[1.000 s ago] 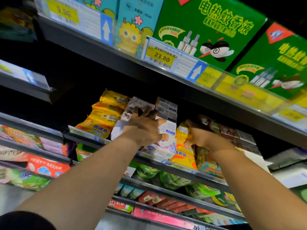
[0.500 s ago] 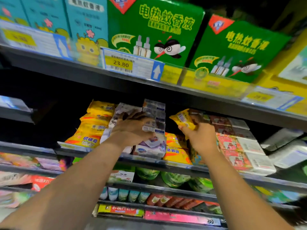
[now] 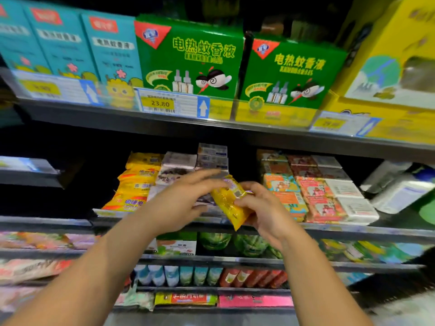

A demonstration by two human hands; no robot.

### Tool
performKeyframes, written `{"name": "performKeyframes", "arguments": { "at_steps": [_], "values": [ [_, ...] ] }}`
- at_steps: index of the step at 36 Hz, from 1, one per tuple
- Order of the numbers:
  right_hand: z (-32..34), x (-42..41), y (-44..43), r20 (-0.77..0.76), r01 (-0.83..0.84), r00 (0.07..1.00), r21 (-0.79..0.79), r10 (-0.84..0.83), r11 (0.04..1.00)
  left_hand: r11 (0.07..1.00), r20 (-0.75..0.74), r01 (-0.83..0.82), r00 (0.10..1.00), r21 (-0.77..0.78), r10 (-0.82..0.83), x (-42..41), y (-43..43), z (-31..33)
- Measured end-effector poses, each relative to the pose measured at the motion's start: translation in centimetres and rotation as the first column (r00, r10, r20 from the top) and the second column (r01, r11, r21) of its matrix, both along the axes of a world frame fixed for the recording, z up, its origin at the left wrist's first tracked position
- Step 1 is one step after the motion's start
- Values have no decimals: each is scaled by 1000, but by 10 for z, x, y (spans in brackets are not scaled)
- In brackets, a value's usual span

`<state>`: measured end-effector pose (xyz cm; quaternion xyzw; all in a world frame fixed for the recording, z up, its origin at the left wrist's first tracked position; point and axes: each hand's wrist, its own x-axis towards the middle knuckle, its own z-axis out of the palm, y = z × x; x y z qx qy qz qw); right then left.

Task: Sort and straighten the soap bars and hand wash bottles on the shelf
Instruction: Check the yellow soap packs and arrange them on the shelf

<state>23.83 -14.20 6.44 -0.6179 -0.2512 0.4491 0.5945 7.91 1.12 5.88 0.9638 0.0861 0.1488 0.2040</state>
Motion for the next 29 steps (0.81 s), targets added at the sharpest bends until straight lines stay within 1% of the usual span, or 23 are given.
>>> {"name": "performKeyframes", "arguments": {
  "at_steps": [2, 4, 6, 9, 11, 12, 14, 16, 18, 21, 23, 24, 25, 27, 28, 29],
  "values": [
    [0, -12, -3, -21, -7, 1000, 4, 7, 1000, 999, 126, 2, 992, -48, 4, -4, -7, -9],
    [2, -24, -5, -60, 0, 998, 16, 1, 1000, 993, 213, -13, 976, -116, 38, -11, -11, -16],
    [5, -32, -8, -126, -21, 992, 39, 26, 999, 983, 263, -30, 962, -182, 79, -19, -14, -20],
    [8, -43, -11, -185, -58, 980, 86, 73, 995, 953, 293, -36, 948, -300, 128, -32, -21, -23],
    [8, -50, -12, -197, -80, 975, 116, 102, 990, 900, 307, -35, 934, -434, 184, -43, -27, -23],
    [8, -54, -12, -196, -83, 975, 124, 107, 989, 860, 303, -49, 924, -508, 232, -48, -30, -23],
    [7, -62, -11, -204, -82, 973, 134, 108, 988, 757, 255, -99, 907, -645, 336, -58, -36, -21],
    [7, -70, -11, -209, -84, 971, 134, 111, 987, 654, 207, -118, 894, -747, 398, -66, -40, -24],
    [7, -79, -11, -163, -107, 979, 108, 124, 988, 575, 205, -102, 872, -812, 445, -73, -45, -24],
    [7, -91, -14, 77, -183, 980, 3, 183, 983, 487, 232, -48, 836, -872, 498, -83, -50, -23],
    [7, -102, -15, 220, -174, 960, -10, 172, 985, 447, 260, 6, 821, -895, 508, -88, -53, -19],
    [7, -108, -15, 251, -147, 959, 27, 135, 989, 426, 267, 26, 814, -904, 517, -89, -55, -18],
    [4, -113, -15, 242, -117, 966, 72, 96, 991, 397, 266, 41, 804, -917, 531, -91, -57, -16],
    [1, -124, -16, 184, -43, 983, 124, 20, 991, 351, 253, 55, 796, -935, 550, -94, -61, -14],
    [-1, -128, -16, 182, 16, 983, 125, -39, 992, 353, 250, 49, 798, -934, 549, -96, -62, -13],
    [-2, -131, -16, 201, 71, 975, 120, -94, 990, 385, 250, 28, 802, -923, 542, -99, -63, -12]
  ]
}}
